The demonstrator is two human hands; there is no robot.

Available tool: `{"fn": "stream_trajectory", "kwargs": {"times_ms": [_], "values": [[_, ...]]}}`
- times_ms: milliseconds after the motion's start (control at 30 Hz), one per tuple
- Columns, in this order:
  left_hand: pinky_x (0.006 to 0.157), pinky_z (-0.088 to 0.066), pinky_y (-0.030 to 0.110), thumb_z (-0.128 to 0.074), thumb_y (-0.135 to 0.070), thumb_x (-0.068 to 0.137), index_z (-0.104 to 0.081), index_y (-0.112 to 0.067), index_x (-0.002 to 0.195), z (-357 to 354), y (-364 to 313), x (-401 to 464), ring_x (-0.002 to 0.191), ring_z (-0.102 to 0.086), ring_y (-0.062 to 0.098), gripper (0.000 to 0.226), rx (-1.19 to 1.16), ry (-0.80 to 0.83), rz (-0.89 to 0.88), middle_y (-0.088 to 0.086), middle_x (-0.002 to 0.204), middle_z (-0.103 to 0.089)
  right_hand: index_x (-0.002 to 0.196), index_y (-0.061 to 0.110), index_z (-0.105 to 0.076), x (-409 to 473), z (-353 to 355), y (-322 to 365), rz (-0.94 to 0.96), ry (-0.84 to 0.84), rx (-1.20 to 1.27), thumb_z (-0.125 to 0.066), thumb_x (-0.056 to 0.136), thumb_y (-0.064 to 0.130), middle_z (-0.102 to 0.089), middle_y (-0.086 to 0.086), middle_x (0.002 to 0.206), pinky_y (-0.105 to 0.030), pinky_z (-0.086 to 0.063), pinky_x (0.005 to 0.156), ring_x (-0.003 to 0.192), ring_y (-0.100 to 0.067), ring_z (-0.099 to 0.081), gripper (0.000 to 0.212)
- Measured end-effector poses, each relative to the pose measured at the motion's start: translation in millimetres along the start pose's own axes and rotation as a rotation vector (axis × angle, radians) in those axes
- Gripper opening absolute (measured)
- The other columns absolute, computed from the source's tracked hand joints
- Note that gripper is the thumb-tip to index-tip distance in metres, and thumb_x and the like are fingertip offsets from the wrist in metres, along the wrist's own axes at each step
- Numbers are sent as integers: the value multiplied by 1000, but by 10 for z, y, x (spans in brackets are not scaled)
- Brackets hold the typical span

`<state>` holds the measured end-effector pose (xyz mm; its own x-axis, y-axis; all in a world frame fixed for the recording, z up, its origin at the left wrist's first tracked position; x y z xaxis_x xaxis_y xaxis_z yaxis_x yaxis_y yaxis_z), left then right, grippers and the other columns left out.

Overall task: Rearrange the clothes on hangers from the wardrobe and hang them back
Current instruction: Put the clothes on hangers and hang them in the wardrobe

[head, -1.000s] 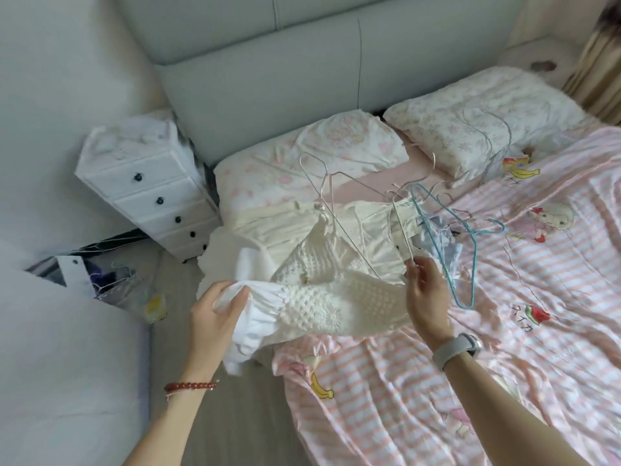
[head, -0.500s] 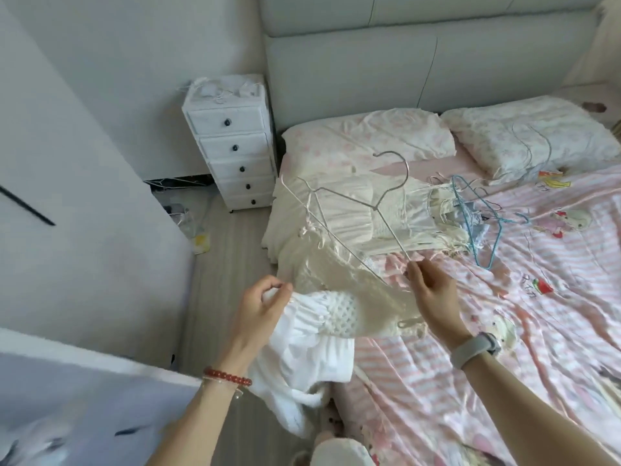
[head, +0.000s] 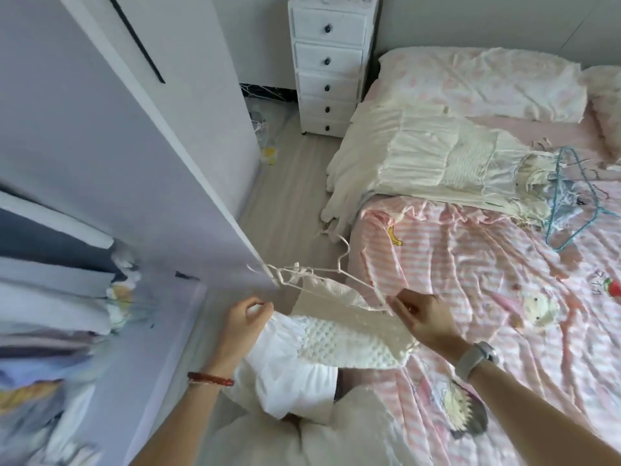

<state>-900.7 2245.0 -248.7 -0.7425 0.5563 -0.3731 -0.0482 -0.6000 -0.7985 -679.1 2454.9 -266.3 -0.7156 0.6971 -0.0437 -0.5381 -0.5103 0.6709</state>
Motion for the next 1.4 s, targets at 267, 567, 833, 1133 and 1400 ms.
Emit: {"fn": "stream_trajectory", "kwargs": {"times_ms": [267,567,833,1133,1400], "values": [[58,-37,22,-63,-35,74,-57,-17,61,871,590,-873,65,-50,13,23,-101,-392,232,-1,64,-57,55,28,-44,136,-710,926,233,325,18,-53,88,45,-40,8,45,-25,-32,58,55,-16,-42,38],[62,-43,29,-62,-22,87,-62,-16,73,2249,1120,-2142,69,-53,22,16,-331,-1020,382,5,71,-59,69,24,-52,-22,-1600,2899,584,645,145,-52,91,31,-50,3,57,-20,-35,56,53,-14,-44,23],[38,-34,18,-59,-21,90,-61,-8,82,3326,1469,-3259,47,-39,13,15,-525,-1522,300,4,61,-45,69,23,-48,-853,-2180,4816,821,980,230,-45,94,10,-48,11,56,-8,-36,53,50,3,-46,29],[70,-40,31,-54,-28,93,-53,-10,90,4412,1868,-3933,76,-48,21,18,-650,-1840,190,-1,66,-47,92,5,-46,-1805,-2922,6447,685,1264,438,-30,98,2,-43,-2,80,-26,-50,58,60,-16,-50,16],[73,-37,33,-48,-25,95,-47,-22,79,5056,2173,-4086,81,-43,19,16,-647,-1889,107,-5,73,-46,100,7,-46,-2320,-3457,7427,748,1327,471,-27,99,3,-44,-3,87,-19,-54,55,55,-17,-55,19]]}}
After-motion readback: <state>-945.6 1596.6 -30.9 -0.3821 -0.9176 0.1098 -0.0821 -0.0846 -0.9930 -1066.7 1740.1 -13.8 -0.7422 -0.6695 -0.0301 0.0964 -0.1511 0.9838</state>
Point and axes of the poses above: each hand's wrist, its own x-axis towards the middle knuckle, its own z-axis out of the back of the hand, y = z × x, the point moved 5 cm from there along x, towards the middle knuckle
